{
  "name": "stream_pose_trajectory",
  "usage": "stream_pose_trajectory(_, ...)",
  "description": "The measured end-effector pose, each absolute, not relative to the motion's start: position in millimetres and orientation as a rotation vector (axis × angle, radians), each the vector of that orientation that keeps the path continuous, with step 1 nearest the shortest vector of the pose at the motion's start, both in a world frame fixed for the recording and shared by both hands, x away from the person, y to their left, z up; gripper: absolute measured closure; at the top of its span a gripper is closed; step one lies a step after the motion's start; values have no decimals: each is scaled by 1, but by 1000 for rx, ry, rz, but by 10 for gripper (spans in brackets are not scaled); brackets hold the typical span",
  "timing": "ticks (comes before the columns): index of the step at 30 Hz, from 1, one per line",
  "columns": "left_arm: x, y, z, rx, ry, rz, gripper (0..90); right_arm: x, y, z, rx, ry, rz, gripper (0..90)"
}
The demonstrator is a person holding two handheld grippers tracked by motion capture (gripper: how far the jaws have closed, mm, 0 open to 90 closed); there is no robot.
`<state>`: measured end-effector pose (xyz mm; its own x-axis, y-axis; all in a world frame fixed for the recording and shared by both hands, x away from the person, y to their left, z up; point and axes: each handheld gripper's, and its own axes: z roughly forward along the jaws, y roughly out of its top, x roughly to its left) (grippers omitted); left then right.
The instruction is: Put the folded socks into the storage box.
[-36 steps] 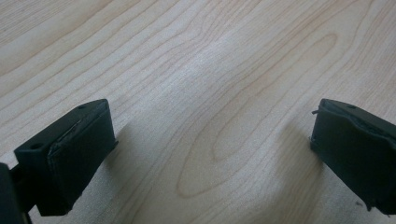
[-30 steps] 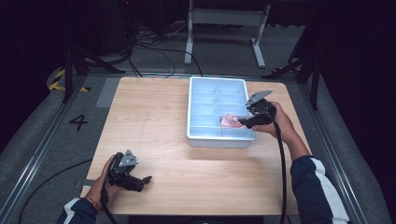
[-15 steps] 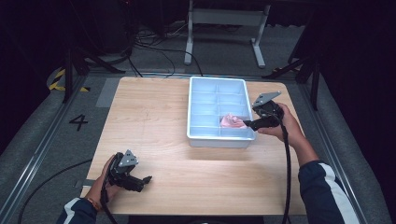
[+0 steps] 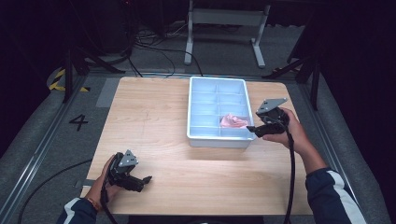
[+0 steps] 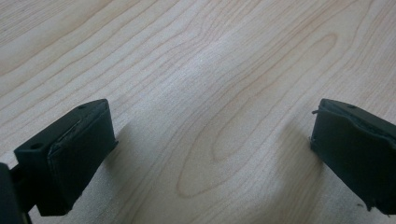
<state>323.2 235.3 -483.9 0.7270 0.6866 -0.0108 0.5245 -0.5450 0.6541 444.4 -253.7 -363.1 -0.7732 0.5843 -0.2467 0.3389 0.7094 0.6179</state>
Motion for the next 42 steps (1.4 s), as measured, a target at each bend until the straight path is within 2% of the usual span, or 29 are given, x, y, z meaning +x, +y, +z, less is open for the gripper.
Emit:
stream_pose_trajectory(19, 323, 235, -484, 2279, 911, 324, 0, 415, -272, -370, 693, 2491, 778, 325)
stream_pose_trajectory(42, 323, 235, -484, 2280, 912, 326, 0, 388, -295, -395, 687, 2483, 737, 323)
